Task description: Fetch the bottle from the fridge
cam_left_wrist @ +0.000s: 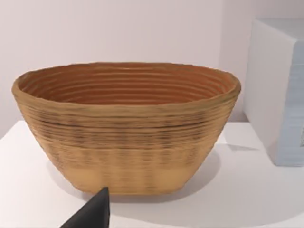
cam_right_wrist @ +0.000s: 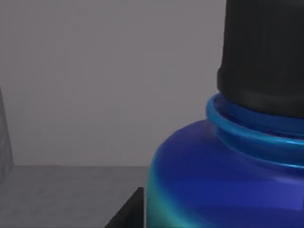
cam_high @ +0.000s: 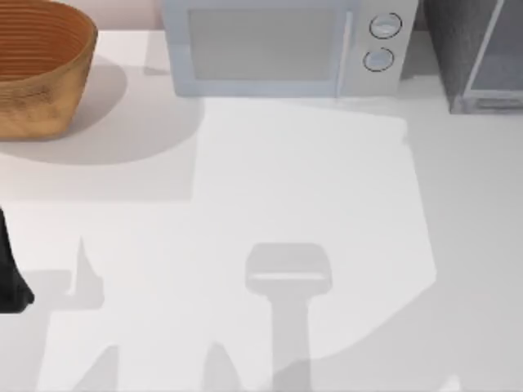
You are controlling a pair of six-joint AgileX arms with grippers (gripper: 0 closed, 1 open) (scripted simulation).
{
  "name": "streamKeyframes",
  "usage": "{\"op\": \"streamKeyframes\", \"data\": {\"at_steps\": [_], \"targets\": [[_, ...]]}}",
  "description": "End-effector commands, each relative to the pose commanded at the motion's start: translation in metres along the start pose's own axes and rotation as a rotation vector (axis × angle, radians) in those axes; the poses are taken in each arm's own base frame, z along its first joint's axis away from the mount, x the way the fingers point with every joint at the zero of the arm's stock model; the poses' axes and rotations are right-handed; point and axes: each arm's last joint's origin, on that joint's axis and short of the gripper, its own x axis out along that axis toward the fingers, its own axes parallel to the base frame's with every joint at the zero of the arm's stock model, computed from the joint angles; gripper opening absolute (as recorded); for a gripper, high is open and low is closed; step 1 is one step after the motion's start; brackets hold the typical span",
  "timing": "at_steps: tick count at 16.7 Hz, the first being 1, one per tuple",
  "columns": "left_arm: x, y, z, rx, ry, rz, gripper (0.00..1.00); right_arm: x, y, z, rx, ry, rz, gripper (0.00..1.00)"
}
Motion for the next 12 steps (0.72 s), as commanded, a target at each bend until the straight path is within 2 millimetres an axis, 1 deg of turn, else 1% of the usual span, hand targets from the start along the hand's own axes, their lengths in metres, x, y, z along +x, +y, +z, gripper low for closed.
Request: {"op": "streamKeyframes", "data": {"at_steps": [4, 6, 8, 12], "targets": [[0.0, 0.0, 0.0, 0.0, 0.0, 0.0, 1.0, -0.001, 0.0, -0.002, 0.003, 0.003, 0.0, 0.0], [0.0, 0.0, 0.0, 0.0, 0.0, 0.0, 1.0, -0.009, -0.002, 0.003, -0.001, -0.009, -0.001, 0.0], [0.0, 0.0, 0.0, 0.0, 0.0, 0.0, 1.0, -0.025, -0.003, 0.002, 0.0, -0.006, -0.001, 0.0], [0.0, 0.0, 0.0, 0.0, 0.0, 0.0, 1.0, -0.068, -0.001, -0.005, 0.008, 0.023, -0.003, 0.0]]}}
